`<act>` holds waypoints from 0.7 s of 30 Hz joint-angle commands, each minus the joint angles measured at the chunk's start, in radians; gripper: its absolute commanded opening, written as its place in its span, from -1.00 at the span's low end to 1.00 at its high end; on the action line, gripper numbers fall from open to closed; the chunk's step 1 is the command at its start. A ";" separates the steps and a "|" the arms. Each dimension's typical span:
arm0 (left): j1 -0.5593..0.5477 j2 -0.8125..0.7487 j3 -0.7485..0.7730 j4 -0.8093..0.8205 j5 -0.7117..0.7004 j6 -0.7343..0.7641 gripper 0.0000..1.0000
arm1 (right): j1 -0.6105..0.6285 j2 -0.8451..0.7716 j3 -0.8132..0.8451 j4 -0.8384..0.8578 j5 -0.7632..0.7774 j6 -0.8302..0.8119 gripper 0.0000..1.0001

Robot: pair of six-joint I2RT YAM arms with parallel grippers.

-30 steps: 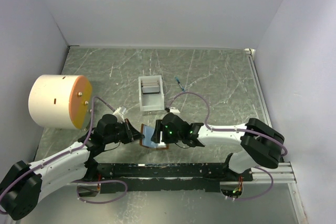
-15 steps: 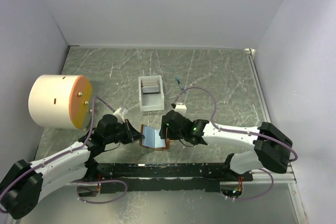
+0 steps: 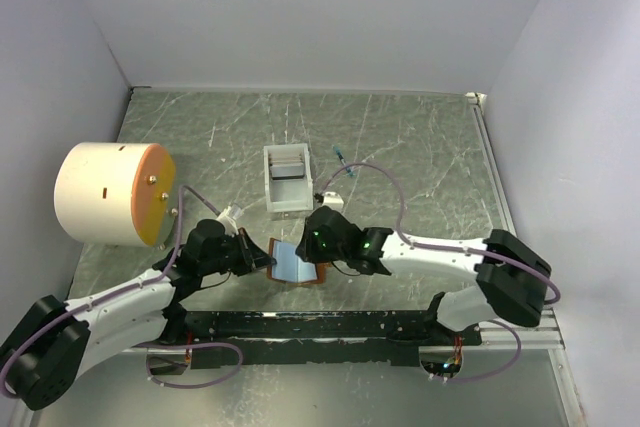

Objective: Put the credit cards into the card holder
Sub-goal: Open the card holder at the center of the board.

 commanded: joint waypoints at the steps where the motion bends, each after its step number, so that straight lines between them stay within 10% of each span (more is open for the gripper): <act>1: 0.001 0.015 -0.003 0.053 0.020 -0.013 -0.79 | -0.001 0.089 0.000 0.000 0.018 -0.036 -0.65; 8: 0.001 -0.086 0.056 -0.141 -0.054 0.040 -0.17 | -0.002 0.121 -0.052 0.044 0.014 -0.021 -0.76; 21: 0.002 0.053 0.526 -0.474 -0.266 0.544 0.14 | -0.001 0.099 -0.136 0.158 -0.033 0.001 -0.77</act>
